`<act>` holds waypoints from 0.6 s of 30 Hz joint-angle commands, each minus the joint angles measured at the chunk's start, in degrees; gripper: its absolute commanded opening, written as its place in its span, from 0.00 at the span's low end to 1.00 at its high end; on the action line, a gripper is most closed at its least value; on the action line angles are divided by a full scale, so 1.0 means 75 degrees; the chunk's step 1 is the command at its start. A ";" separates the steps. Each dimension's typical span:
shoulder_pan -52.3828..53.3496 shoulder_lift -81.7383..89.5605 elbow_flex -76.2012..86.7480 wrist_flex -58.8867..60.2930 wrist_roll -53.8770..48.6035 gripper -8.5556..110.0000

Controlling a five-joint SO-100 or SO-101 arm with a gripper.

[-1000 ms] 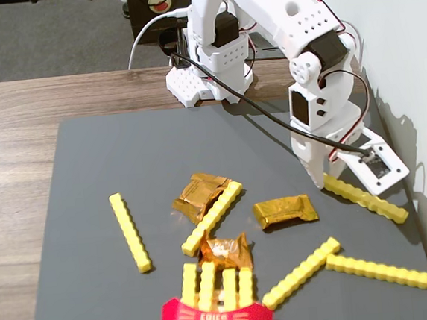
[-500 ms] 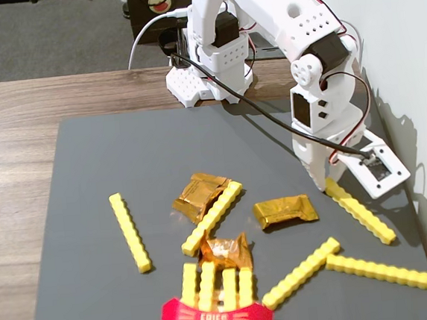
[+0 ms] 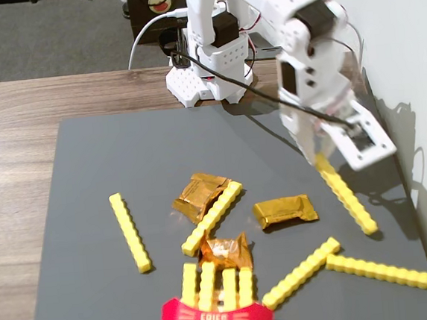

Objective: Grab a fry

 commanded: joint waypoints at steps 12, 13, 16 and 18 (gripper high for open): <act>0.1348 0.3352 0.0246 0.1910 -0.0094 0.08; 0.1559 0.3551 0.0246 0.2051 -0.0164 0.08; 0.2133 0.3996 0.0246 0.2367 -0.0340 0.08; 0.2625 0.4242 0.0246 0.2508 -0.0469 0.08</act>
